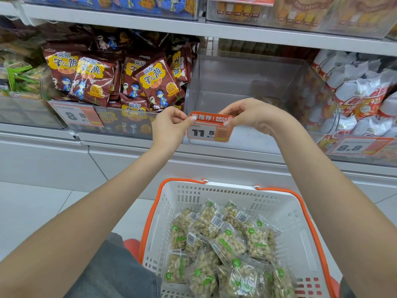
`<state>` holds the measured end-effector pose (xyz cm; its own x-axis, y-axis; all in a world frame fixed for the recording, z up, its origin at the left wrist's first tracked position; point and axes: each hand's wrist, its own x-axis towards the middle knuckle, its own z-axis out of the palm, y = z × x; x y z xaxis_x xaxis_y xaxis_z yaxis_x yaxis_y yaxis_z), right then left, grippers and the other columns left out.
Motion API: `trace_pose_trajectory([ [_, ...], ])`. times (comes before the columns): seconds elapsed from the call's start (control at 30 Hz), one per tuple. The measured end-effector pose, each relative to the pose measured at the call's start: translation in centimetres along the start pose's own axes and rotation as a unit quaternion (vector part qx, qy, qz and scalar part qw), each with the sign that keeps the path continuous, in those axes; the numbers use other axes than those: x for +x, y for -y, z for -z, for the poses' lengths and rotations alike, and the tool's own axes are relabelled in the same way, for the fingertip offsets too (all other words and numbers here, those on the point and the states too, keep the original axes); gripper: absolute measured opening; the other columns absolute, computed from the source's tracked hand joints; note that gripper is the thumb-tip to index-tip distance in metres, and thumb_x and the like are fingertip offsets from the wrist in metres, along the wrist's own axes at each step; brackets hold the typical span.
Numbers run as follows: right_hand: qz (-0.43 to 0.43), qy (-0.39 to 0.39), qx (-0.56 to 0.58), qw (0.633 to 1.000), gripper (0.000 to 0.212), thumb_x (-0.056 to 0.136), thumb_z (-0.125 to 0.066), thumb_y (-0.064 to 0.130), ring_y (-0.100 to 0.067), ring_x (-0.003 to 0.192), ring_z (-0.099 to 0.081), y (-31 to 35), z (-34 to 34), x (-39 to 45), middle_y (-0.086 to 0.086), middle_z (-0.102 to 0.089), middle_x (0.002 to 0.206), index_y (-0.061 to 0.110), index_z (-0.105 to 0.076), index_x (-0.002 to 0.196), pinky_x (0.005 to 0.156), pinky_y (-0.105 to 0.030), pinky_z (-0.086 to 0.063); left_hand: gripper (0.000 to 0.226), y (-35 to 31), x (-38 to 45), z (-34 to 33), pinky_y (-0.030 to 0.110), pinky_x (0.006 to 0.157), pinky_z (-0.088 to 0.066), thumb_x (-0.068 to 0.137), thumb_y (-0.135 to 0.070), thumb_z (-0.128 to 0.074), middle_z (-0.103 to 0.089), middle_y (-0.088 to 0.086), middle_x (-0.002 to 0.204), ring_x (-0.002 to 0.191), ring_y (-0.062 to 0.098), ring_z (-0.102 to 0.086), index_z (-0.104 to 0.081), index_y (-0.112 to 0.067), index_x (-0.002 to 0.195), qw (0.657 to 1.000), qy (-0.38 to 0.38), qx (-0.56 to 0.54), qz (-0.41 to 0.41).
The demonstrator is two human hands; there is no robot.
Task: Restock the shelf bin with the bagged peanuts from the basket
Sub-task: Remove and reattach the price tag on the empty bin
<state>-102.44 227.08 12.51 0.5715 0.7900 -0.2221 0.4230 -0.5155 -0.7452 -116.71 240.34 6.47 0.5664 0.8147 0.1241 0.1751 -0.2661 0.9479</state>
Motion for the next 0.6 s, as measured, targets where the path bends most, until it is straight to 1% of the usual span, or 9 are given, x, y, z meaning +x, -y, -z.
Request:
trace_pose_trajectory([
  [0.1, 0.033, -0.022, 0.009, 0.999, 0.021, 0.085, -0.068, 0.008, -0.007, 0.087, -0.058, -0.8, -0.3, -0.4, 0.002, -0.07, 0.097, 0.028, -0.072, 0.091, 0.083, -0.029, -0.048, 0.023, 0.0, -0.2, 0.1, 0.044, 0.076, -0.057, 0.083, -0.031, -0.07, -0.068, 0.002, 0.077, 0.079, 0.017, -0.068, -0.053, -0.023, 0.071, 1.0, 0.001, 0.015, -0.011],
  [0.17, 0.078, -0.072, 0.024, 0.994, 0.018, 0.086, -0.068, 0.013, -0.006, 0.082, -0.056, -1.8, -0.7, -0.9, 0.004, -0.069, 0.097, 0.026, -0.071, 0.097, 0.072, -0.023, -0.049, 0.022, 0.0, -0.3, 0.2, 0.044, 0.076, -0.057, 0.083, -0.033, -0.07, -0.068, 0.003, 0.079, 0.081, 0.018, -0.068, -0.053, -0.023, 0.072, 1.0, 0.003, 0.013, -0.013],
  [0.2, 0.107, -0.11, 0.032, 0.988, 0.018, 0.085, -0.069, 0.013, -0.006, 0.081, -0.056, -2.2, -1.0, -1.2, 0.003, -0.069, 0.097, 0.025, -0.071, 0.098, 0.07, -0.02, -0.048, 0.021, 0.1, -0.5, 0.3, 0.042, 0.077, -0.057, 0.083, -0.033, -0.069, -0.067, 0.002, 0.08, 0.082, 0.018, -0.067, -0.054, -0.022, 0.073, 1.0, -0.004, 0.012, -0.02],
  [0.27, 0.169, -0.179, 0.045, 0.968, 0.017, 0.083, -0.07, 0.008, -0.008, 0.08, -0.058, -3.2, -1.7, -1.9, -0.002, -0.069, 0.096, 0.02, -0.071, 0.096, 0.073, -0.018, -0.049, 0.018, 0.1, -1.2, 0.5, 0.03, 0.075, -0.056, 0.085, -0.028, -0.068, -0.064, -0.002, 0.079, 0.078, 0.013, -0.063, -0.055, -0.018, 0.079, 0.998, -0.031, 0.018, -0.052],
  [0.33, 0.203, -0.219, 0.061, 0.952, 0.016, 0.082, -0.069, 0.005, -0.008, 0.078, -0.058, -4.1, -2.7, -3.0, -0.002, -0.068, 0.091, 0.017, -0.07, 0.091, 0.074, -0.016, -0.049, 0.016, 0.3, -2.3, 0.5, 0.016, 0.066, -0.048, 0.086, -0.023, -0.067, -0.059, -0.007, 0.075, 0.071, 0.007, -0.056, -0.054, -0.015, 0.082, 0.993, -0.047, 0.041, -0.096],
  [0.4, 0.198, -0.23, 0.085, 0.949, 0.015, 0.082, -0.069, 0.005, -0.005, 0.074, -0.057, -5.1, -3.6, -4.1, 0.001, -0.067, 0.087, 0.02, -0.069, 0.087, 0.071, -0.014, -0.048, 0.014, 0.8, -3.4, 0.3, 0.014, 0.062, -0.044, 0.085, -0.02, -0.066, -0.058, -0.007, 0.073, 0.068, 0.006, -0.053, -0.054, -0.014, 0.081, 0.989, -0.026, 0.062, -0.128],
  [0.47, 0.173, -0.22, 0.105, 0.954, 0.017, 0.082, -0.07, 0.007, -0.002, 0.072, -0.056, -6.4, -4.4, -5.1, 0.004, -0.066, 0.085, 0.023, -0.068, 0.086, 0.068, -0.012, -0.048, 0.013, 1.4, -4.3, -0.1, 0.016, 0.063, -0.044, 0.085, -0.018, -0.067, -0.059, -0.005, 0.074, 0.067, 0.007, -0.053, -0.055, -0.014, 0.08, 0.986, 0.012, 0.079, -0.147],
  [0.53, 0.135, -0.203, 0.1, 0.965, 0.014, 0.081, -0.072, 0.008, -0.003, 0.072, -0.055, -8.7, -5.4, -6.0, 0.004, -0.066, 0.085, 0.02, -0.069, 0.089, 0.068, -0.015, -0.047, 0.013, 2.4, -5.3, -1.0, 0.021, 0.063, -0.045, 0.085, -0.016, -0.067, -0.058, -0.004, 0.075, 0.067, 0.01, -0.054, -0.055, -0.015, 0.079, 0.979, 0.059, 0.106, -0.162],
  [0.6, 0.089, -0.161, 0.079, 0.98, 0.017, 0.08, -0.074, 0.009, -0.006, 0.069, -0.054, -11.6, -6.5, -6.8, 0.004, -0.065, 0.082, 0.021, -0.068, 0.09, 0.066, -0.018, -0.046, 0.016, 4.0, -6.4, -2.4, 0.027, 0.063, -0.046, 0.084, -0.018, -0.068, -0.057, -0.007, 0.073, 0.067, 0.013, -0.055, -0.053, -0.019, 0.077, 0.966, 0.12, 0.152, -0.172],
])
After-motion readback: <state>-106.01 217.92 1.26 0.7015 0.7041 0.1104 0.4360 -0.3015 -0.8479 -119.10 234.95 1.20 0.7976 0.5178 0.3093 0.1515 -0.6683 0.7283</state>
